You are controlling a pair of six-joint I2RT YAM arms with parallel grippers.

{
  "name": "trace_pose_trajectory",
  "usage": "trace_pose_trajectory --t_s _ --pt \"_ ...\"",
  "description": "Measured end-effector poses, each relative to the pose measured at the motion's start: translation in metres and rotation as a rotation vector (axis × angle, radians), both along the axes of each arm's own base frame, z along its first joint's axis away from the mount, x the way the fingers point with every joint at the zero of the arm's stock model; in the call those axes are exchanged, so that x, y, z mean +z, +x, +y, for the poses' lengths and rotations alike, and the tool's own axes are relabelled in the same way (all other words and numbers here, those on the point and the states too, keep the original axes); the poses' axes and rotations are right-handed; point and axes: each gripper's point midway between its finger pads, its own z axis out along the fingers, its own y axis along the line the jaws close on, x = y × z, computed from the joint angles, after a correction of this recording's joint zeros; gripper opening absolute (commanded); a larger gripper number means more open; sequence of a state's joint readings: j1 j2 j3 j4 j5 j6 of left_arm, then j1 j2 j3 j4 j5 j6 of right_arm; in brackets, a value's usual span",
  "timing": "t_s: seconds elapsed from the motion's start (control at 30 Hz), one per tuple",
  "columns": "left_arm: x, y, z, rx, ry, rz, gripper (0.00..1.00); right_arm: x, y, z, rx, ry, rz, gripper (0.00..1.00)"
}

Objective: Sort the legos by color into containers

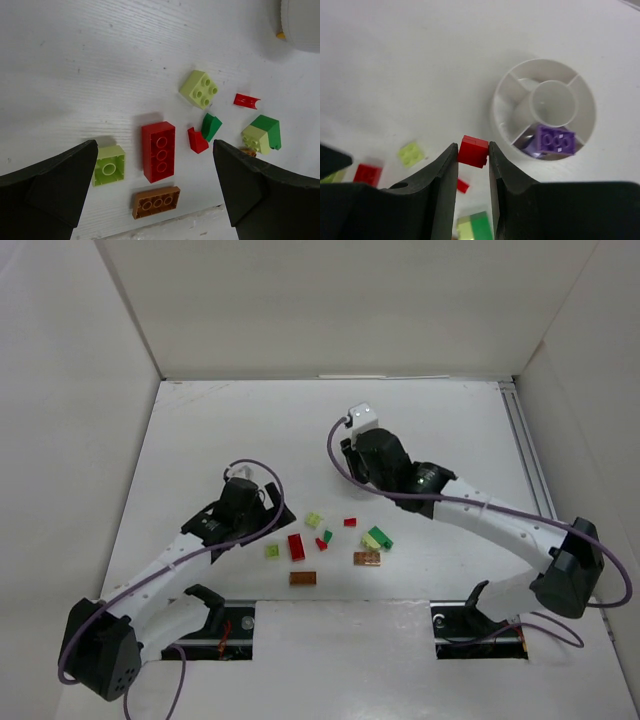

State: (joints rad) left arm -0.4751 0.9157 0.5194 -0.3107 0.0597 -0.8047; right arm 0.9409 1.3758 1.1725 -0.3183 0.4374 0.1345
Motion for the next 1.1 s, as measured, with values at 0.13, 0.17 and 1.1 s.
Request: trace_pose_trajectory --t_s 0.13,0.17,1.1 --pt "0.002 0.000 -0.017 -0.085 0.025 -0.012 0.99 -0.009 0.042 -0.025 -0.084 -0.045 0.021 0.25" --pt "0.003 0.000 -0.022 -0.106 0.030 -0.017 0.99 -0.014 0.048 -0.028 -0.094 -0.062 0.031 0.25" --pt "-0.021 -0.016 -0.050 -0.239 0.199 0.031 0.91 -0.086 0.099 -0.031 -0.143 -0.240 0.155 0.56"
